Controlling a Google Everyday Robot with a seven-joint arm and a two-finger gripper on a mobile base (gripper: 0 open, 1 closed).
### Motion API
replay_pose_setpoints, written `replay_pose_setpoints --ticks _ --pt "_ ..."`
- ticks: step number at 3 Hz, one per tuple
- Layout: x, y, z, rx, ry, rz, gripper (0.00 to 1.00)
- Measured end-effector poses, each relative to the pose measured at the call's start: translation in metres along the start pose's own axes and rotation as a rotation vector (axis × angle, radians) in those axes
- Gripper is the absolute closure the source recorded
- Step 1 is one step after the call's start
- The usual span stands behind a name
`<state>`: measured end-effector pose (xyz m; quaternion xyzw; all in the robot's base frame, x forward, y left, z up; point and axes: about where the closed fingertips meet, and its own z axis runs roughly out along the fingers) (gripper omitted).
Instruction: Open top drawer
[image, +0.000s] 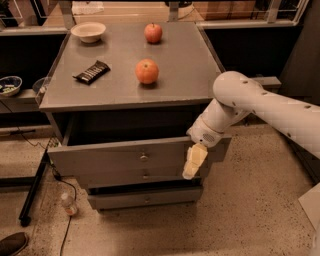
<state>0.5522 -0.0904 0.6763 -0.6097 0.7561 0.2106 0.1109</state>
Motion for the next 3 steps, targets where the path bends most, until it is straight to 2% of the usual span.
replay_pose_setpoints --ticks 2,3 --pt "0.015 0.032 -0.021 -0.054 -0.098 0.001 0.0" --pt "0.026 0.056 -0.032 -0.086 -0.163 -0.023 0.0"
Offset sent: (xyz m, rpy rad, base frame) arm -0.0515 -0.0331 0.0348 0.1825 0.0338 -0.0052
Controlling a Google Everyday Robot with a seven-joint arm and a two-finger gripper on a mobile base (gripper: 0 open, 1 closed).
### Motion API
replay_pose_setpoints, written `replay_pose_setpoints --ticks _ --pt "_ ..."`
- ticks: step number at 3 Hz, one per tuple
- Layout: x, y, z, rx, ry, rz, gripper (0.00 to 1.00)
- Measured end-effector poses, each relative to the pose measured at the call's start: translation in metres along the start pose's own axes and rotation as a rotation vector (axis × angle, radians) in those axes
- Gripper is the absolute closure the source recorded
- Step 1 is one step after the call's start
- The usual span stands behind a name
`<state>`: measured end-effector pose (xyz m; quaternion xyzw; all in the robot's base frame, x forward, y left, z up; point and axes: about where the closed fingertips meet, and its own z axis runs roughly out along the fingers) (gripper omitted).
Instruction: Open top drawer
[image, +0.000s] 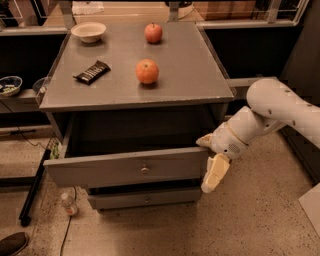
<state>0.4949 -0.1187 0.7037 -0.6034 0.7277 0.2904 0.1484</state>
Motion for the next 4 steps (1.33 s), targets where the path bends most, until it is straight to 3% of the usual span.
replay_pose_setpoints --ticks 1,3,4 --pt "0.0 0.0 0.0 0.0 0.0 0.0 0.0" --pt "-0.005 -0.013 0.003 0.087 0.084 0.005 0.0" --pt "-0.008 -0.019 0.005 0.106 0.103 0.009 0.0"
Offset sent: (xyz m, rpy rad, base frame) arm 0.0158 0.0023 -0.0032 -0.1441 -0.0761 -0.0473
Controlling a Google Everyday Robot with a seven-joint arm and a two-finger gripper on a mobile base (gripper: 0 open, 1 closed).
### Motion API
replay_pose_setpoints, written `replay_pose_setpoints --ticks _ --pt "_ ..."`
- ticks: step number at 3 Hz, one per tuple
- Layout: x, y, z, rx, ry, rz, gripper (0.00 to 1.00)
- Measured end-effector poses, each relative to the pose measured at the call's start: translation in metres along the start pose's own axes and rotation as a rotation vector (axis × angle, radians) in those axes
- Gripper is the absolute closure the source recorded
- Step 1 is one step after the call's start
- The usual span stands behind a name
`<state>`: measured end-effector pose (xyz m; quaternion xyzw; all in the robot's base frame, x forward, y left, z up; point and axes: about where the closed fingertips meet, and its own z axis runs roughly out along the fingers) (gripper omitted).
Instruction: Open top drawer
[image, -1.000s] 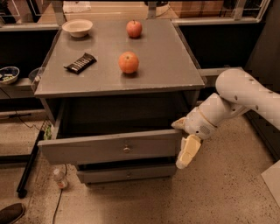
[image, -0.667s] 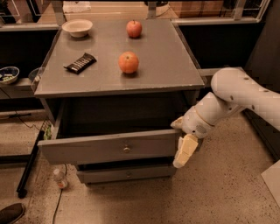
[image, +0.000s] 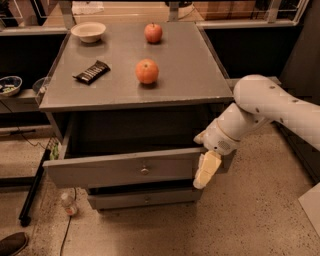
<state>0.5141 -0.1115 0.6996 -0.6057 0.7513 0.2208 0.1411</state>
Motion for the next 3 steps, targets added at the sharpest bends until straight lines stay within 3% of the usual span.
replay_pose_setpoints --ticks 2,3 --pt "-0.003 -0.004 0.0 0.024 0.03 0.001 0.0" --pt "-0.004 -0.003 0.011 -0.005 0.033 -0.009 0.0"
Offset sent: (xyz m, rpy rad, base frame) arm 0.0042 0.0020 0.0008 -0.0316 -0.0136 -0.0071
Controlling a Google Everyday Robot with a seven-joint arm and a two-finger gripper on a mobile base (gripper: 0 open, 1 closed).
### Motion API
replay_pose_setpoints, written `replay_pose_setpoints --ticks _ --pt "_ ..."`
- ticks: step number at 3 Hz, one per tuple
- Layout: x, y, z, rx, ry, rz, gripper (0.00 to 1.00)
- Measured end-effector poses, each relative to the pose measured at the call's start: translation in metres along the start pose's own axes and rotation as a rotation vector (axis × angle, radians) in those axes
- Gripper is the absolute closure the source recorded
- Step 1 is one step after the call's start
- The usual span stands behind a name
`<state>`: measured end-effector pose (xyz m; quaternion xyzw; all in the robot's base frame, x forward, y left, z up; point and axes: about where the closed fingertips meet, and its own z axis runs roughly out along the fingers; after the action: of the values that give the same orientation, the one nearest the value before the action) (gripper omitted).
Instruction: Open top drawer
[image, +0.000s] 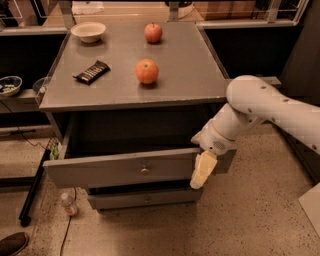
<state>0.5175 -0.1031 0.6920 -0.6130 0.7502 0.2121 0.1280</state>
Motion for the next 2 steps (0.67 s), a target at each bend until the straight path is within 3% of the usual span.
replay_pose_setpoints --ticks 1,2 --pt "-0.0026 0.0026 0.0123 -0.027 0.013 -0.018 0.0" --pt "-0.0026 0.0026 0.0124 -0.027 0.013 -0.018 0.19"
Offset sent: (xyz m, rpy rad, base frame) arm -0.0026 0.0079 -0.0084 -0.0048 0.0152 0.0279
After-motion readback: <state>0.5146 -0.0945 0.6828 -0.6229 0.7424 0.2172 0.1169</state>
